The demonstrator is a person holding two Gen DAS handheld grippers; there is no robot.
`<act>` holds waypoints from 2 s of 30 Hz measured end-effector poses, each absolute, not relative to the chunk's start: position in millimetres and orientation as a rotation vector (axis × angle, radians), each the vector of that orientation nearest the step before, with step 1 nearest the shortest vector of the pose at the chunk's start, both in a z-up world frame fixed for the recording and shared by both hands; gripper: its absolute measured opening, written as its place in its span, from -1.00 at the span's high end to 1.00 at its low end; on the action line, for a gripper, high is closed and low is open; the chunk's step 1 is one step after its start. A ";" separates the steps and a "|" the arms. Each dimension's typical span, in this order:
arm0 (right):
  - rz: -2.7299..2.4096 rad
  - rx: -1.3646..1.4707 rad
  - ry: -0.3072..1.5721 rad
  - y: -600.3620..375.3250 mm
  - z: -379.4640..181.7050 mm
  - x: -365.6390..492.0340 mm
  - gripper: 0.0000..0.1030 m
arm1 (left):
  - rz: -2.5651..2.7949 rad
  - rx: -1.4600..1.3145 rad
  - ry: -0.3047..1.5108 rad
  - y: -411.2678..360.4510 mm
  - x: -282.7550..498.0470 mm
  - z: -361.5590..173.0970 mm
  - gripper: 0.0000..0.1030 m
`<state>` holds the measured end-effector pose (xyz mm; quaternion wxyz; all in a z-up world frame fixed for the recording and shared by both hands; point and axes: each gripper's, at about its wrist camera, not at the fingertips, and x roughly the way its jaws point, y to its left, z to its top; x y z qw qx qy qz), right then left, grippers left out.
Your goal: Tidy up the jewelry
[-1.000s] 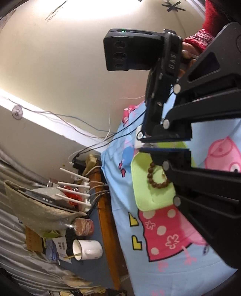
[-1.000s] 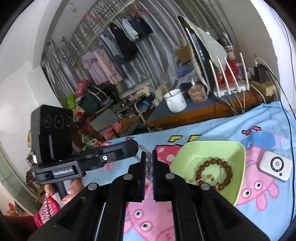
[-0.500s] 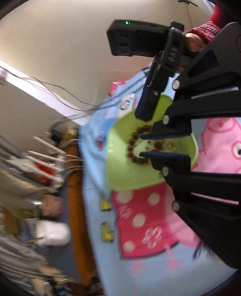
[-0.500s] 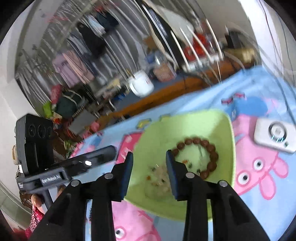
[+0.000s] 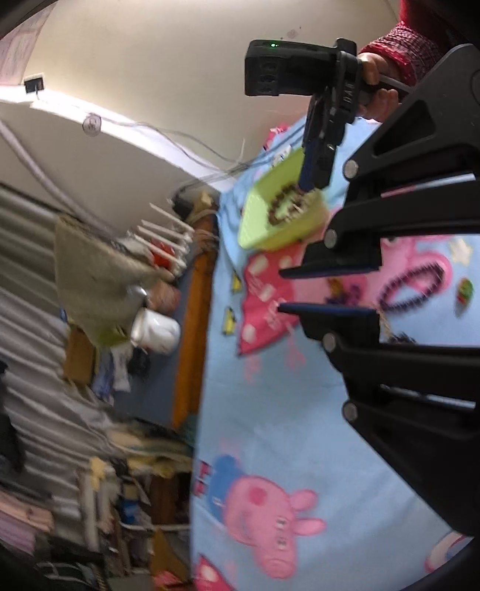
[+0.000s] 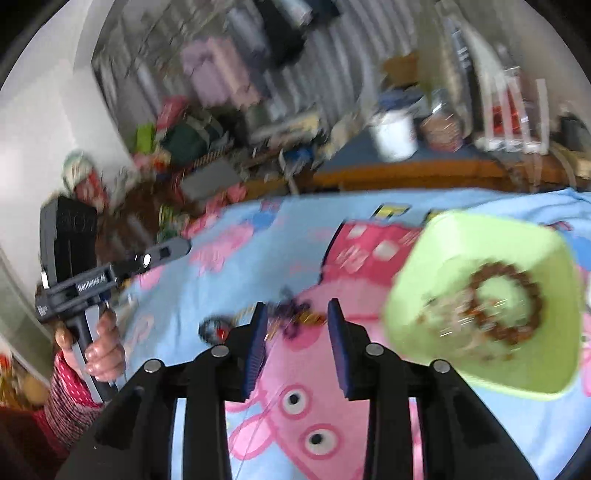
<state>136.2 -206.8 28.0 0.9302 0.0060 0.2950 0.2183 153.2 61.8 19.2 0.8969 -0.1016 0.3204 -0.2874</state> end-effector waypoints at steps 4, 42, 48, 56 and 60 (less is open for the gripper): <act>0.435 -0.052 0.691 -175.1 5.0 161.4 1.00 | -0.583 -0.238 0.696 68.6 157.4 -1.0 0.78; 0.597 0.000 0.296 -159.0 161.6 64.8 1.00 | -0.826 -0.020 0.495 -3.5 99.7 45.1 0.14; 0.586 0.028 0.186 -186.2 185.7 31.9 1.00 | -0.954 -0.069 0.503 -15.4 96.7 61.7 0.89; 0.562 0.056 0.332 -211.2 118.9 53.8 1.00 | -0.923 -0.037 0.623 -19.8 86.9 26.2 0.89; 0.572 0.083 0.516 -215.1 45.9 74.1 1.00 | -0.874 0.038 0.703 -16.1 76.5 -7.3 0.89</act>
